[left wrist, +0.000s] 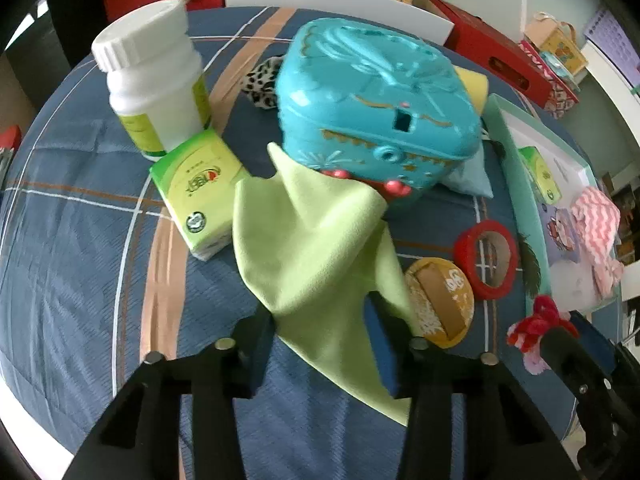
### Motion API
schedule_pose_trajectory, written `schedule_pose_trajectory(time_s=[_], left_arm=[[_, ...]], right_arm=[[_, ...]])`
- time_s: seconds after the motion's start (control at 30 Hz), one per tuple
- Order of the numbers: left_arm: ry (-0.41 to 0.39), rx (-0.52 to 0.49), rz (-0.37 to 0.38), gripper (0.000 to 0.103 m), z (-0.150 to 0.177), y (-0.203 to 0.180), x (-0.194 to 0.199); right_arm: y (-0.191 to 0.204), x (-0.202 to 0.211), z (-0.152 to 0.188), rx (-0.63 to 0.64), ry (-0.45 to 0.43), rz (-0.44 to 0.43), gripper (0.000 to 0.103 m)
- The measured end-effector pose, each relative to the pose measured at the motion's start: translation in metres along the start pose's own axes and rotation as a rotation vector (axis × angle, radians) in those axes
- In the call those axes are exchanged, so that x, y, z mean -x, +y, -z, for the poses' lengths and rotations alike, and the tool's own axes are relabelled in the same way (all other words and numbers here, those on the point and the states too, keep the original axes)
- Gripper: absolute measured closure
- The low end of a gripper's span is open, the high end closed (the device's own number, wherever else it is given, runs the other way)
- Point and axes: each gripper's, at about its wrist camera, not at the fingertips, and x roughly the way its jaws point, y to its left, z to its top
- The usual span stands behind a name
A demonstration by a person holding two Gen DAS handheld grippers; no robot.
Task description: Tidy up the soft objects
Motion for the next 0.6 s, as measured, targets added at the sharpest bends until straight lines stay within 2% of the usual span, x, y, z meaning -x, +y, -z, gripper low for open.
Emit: schedule_pose_trajectory(time_s=[0.03, 0.17, 0.43, 0.6], left_arm=[[-0.001, -0.005, 0.003, 0.067, 0.0, -0.003, 0.0], [0.003, -0.014, 0.053, 0.093, -0.001, -0.004, 0.002], [-0.02, -0.022, 0.089, 0.095, 0.003, -0.008, 0.009], [-0.092, -0.025, 0.112, 0.095, 0.003, -0.01, 0.033]], right_arm=[[0.0, 0.0, 0.0, -0.005, -0.002, 0.003, 0.056], [0.0, 0.0, 0.0, -0.007, 0.0, 0.004, 0.056], [-0.001, 0.0, 0.0, -0.009, -0.002, 0.002, 0.056], [0.0, 0.004, -0.001, -0.008, -0.02, -0.005, 0.056]])
